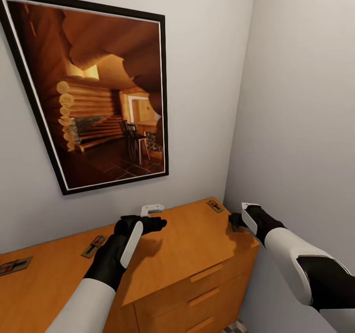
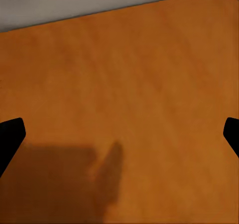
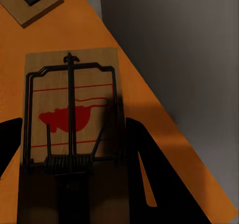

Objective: Take the four mousetraps from the cabinet in the bathroom and place them on the bathroom floor. Make sure all four end up on the same floor surface, and ensure that at least two of them are either under or directly next to the same bathroom sink.

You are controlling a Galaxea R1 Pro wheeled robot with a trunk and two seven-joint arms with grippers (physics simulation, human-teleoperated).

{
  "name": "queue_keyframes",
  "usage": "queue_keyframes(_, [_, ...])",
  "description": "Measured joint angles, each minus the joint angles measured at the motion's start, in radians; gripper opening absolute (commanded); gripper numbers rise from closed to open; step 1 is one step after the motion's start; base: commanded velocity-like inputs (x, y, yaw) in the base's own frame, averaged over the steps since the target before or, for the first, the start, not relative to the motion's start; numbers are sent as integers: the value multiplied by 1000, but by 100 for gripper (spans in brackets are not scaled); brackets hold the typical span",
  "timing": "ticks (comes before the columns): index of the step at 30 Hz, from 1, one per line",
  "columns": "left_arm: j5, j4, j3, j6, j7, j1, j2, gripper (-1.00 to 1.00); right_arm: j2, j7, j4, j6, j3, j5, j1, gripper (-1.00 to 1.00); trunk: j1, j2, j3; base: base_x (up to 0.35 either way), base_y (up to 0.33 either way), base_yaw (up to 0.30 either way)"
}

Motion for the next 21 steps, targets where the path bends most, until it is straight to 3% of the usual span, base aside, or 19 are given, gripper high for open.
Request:
queue_keyframes(10, [-19, 0, -28, -15, 1, 0, 0, 100, 0, 0, 0, 0, 0, 0, 0, -100, 0, 0, 0, 5, 20, 0])
queue_keyframes(21, [-24, 1, -30, -14, 3, 0, 0, 100, 0, 0, 0, 0, 0, 1, 0, -100, 0, 0, 0, -169, 221, 0])
